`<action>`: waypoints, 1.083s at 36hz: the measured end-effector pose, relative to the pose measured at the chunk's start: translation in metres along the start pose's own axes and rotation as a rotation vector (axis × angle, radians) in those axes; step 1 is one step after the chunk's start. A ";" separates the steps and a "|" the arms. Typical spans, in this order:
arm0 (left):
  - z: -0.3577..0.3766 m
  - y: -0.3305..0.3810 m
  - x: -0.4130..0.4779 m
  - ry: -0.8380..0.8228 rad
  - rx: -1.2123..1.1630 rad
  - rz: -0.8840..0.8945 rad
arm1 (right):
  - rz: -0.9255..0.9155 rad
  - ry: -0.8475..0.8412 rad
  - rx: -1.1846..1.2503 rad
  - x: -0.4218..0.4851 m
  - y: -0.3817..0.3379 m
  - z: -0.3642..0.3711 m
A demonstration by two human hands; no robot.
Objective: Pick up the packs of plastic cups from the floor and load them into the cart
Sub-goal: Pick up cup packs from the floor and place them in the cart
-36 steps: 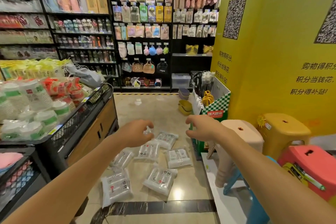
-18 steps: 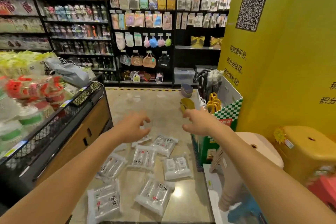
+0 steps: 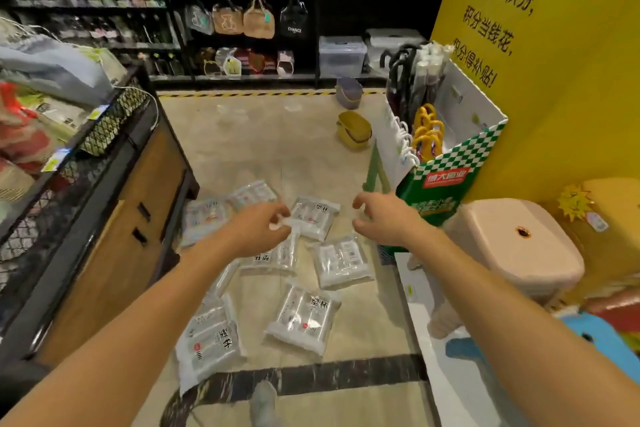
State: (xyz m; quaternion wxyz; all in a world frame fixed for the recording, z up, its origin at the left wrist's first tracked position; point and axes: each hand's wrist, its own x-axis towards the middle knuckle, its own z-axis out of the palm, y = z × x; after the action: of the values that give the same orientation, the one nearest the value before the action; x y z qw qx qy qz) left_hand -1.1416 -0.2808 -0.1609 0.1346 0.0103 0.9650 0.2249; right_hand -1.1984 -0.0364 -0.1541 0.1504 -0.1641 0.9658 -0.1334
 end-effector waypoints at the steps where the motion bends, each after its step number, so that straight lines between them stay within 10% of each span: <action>1: 0.003 -0.012 0.013 -0.020 -0.011 -0.003 | 0.022 -0.007 0.015 0.014 -0.002 0.009; 15: 0.138 -0.183 0.185 -0.215 -0.188 -0.130 | 0.321 -0.187 0.313 0.170 0.044 0.225; 39: 0.671 -0.508 0.339 -0.550 -0.356 -0.298 | 0.526 -0.425 0.546 0.309 0.219 0.812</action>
State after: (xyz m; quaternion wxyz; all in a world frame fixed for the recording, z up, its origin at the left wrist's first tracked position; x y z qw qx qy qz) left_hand -1.2707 -0.4210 -1.0485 0.4202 -0.0938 0.8293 0.3562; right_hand -1.2659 -0.1169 -1.0442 0.4128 0.1096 0.8514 -0.3044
